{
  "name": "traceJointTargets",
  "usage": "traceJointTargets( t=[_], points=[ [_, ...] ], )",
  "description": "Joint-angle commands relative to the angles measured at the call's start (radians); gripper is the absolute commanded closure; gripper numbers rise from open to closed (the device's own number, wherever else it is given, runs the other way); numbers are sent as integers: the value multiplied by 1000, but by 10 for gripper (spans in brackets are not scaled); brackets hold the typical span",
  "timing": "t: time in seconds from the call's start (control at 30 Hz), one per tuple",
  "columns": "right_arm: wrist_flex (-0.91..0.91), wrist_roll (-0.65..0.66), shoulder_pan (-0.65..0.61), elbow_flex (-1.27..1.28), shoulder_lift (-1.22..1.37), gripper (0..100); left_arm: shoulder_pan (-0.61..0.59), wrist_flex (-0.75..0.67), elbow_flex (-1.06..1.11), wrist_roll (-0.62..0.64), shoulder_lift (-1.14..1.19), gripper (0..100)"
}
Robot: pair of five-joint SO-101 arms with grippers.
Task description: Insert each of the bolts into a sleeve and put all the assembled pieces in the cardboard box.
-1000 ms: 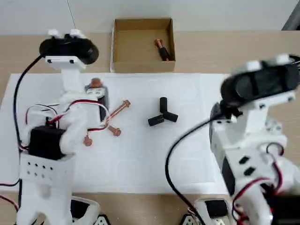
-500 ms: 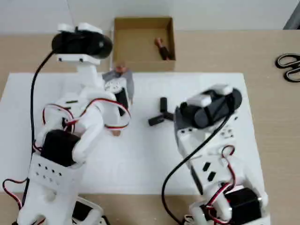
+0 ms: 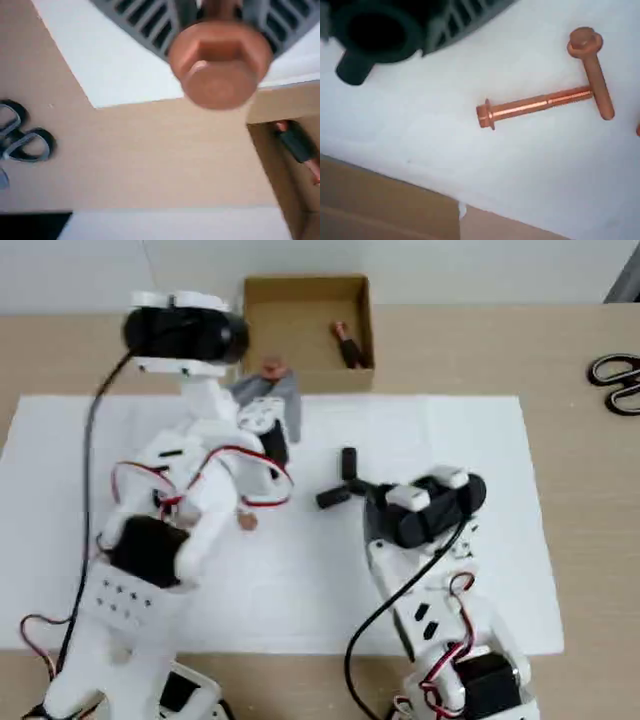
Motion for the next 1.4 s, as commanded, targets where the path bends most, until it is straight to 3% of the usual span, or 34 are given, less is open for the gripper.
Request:
traceJointTargets(
  t=[0.0, 0.1, 0.27, 0.4, 0.7, 0.87, 1.13, 1.37],
  points=[
    [-28, -6, -8, 12, -61, 995, 71, -84, 28, -94, -52, 994],
    [-28, -8, -8, 29, -91, 995, 120, -91, 56, -121, -94, 994],
    [-28, -12, -8, 57, -108, 995, 130, -118, 70, 28, -121, 994],
    [-30, -14, -10, 80, -108, 995, 190, -189, 145, 43, -123, 994],
    [-62, -12, -54, 121, -108, 995, 288, -575, 522, -61, -212, 994],
    [-62, -12, -53, 121, -108, 995, 290, -575, 590, -58, -255, 994],
    [-62, -11, -51, 121, -107, 995, 290, -420, 524, -18, -258, 994],
    [-62, -11, -51, 123, -107, 995, 290, -404, 522, -20, -250, 994]
  ],
)
